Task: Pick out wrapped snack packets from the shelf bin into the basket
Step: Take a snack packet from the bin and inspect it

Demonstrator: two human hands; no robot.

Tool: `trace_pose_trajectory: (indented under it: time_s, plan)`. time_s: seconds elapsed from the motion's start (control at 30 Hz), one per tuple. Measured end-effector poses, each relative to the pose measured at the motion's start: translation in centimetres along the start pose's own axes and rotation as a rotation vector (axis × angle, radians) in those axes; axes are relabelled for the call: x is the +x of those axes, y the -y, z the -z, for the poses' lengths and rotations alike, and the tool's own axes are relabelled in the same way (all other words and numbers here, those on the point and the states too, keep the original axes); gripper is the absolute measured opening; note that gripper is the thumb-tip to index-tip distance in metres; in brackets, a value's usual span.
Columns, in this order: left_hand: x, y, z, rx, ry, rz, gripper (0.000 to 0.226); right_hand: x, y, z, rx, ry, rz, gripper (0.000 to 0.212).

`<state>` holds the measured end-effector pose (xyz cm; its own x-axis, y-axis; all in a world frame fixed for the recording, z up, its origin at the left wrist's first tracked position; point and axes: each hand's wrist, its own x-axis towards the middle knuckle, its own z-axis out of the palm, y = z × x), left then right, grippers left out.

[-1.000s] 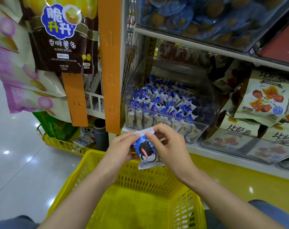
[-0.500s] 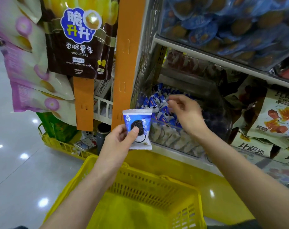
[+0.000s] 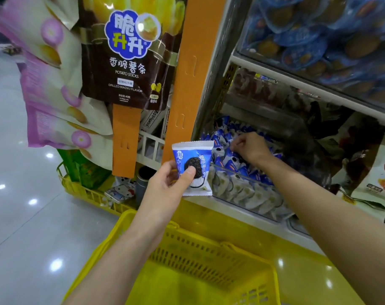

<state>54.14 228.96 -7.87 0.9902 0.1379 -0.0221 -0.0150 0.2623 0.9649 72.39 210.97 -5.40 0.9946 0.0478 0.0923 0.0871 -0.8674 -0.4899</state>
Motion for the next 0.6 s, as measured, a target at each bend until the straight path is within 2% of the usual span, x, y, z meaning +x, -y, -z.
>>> trace_pose_trajectory:
  time_s: [0.07,0.17,0.3,0.37,0.43,0.53,0.6]
  plan:
    - [0.0,0.0,0.0,-0.006,0.016,0.01,0.015,-0.4,0.4,0.8,0.058,-0.065,0.005,0.024]
    - [-0.2,0.0,-0.2,-0.023,0.017,0.013,0.015,-1.8,1.2,2.8,0.092,-0.252,0.087,0.012]
    - [-0.7,-0.5,-0.5,-0.046,-0.054,-0.109,0.023,-5.2,3.0,5.7,0.3,-0.404,0.216,0.008]
    - [-1.0,-1.0,-0.4,-0.051,-0.067,-0.195,0.03,-7.5,3.8,6.5,0.44,-0.351,0.282,0.013]
    - [-1.4,-1.2,-0.4,-0.022,-0.024,-0.25,0.034,-10.0,4.4,6.8,0.537,-0.187,0.358,0.021]
    - [-2.1,-1.2,-0.7,0.001,0.09,-0.238,0.028,-13.2,4.9,6.2,0.598,0.054,0.402,0.024]
    - [-2.4,-0.7,-1.0,-0.063,0.173,-0.183,0.033,-14.4,5.1,5.7,0.647,0.118,0.397,0.026]
